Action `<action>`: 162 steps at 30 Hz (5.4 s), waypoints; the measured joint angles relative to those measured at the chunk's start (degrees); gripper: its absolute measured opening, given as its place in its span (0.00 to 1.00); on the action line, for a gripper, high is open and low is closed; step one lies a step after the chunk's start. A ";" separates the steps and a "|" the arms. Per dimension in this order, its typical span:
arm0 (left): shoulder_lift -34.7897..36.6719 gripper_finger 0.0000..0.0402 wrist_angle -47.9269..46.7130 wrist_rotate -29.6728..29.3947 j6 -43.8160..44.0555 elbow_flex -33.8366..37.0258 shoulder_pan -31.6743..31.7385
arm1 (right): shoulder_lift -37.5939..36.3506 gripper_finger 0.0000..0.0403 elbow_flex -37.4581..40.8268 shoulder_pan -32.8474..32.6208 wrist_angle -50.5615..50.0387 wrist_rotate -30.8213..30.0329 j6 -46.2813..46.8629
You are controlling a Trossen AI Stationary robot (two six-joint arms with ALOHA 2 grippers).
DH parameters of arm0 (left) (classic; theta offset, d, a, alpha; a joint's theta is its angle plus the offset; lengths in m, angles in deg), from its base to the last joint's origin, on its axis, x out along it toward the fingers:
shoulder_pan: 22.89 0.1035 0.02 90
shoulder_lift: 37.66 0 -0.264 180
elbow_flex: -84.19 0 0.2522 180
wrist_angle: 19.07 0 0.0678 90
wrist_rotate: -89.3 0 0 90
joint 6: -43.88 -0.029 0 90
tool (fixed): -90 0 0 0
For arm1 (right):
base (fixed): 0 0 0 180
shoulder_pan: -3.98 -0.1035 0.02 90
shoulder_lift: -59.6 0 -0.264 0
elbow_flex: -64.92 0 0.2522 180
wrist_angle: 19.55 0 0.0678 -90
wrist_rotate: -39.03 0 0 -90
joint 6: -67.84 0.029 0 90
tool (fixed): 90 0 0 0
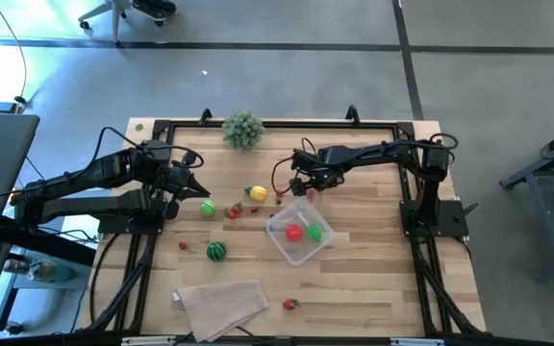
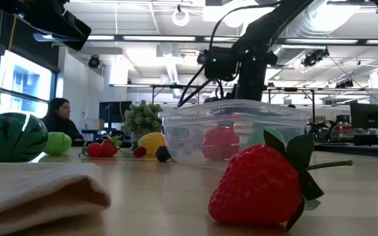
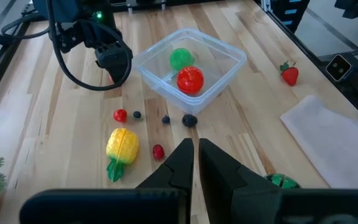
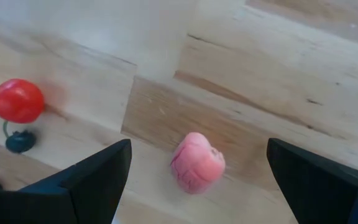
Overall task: Pick and placing Produce into tupperware
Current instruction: Put the peach into the transparent bin
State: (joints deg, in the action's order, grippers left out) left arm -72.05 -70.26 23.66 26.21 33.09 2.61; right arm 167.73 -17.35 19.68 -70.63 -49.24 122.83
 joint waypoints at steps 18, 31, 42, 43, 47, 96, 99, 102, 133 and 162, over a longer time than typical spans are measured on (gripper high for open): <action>0.00 0.04 0.00 0.00 0.00 0.00 0.00 | 0.00 0.87 0.00 -2.36 0.29 -5.57 -8.43; 0.00 0.04 0.00 0.01 0.01 0.00 0.00 | 0.00 0.73 0.00 -2.38 -0.18 -4.24 -8.96; 0.01 0.04 0.00 0.01 0.01 0.00 0.00 | 0.00 0.61 0.00 -1.84 0.86 -1.87 3.39; 0.00 0.04 0.00 0.02 0.00 0.00 0.00 | 0.00 0.60 0.00 -1.84 1.10 -1.87 3.79; 0.01 0.04 0.00 0.01 0.01 0.00 0.00 | 0.23 0.56 0.00 -1.84 1.37 -1.81 6.30; 0.01 0.04 0.01 0.01 0.01 0.00 -0.02 | 2.84 0.28 -6.86 -2.23 -8.81 -8.94 4.88; 0.02 0.04 0.00 0.02 0.00 0.00 0.00 | 2.67 0.28 -12.05 -3.05 -15.20 -12.35 3.71; 0.00 0.04 0.00 0.02 0.00 0.00 -0.01 | 2.66 0.28 -17.92 -4.47 -21.52 -15.99 3.30; 0.01 0.04 0.00 0.02 0.00 0.00 -0.01 | 2.38 0.28 -11.99 -25.46 -12.53 -13.84 0.43; 0.00 0.04 0.00 0.02 0.02 0.00 0.00 | 3.19 0.44 -8.09 -24.70 -7.80 -15.25 -2.56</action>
State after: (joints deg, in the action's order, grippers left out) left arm -72.05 -70.26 23.68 26.23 33.09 2.61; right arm 170.92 -25.44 -5.01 -78.43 -64.49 120.27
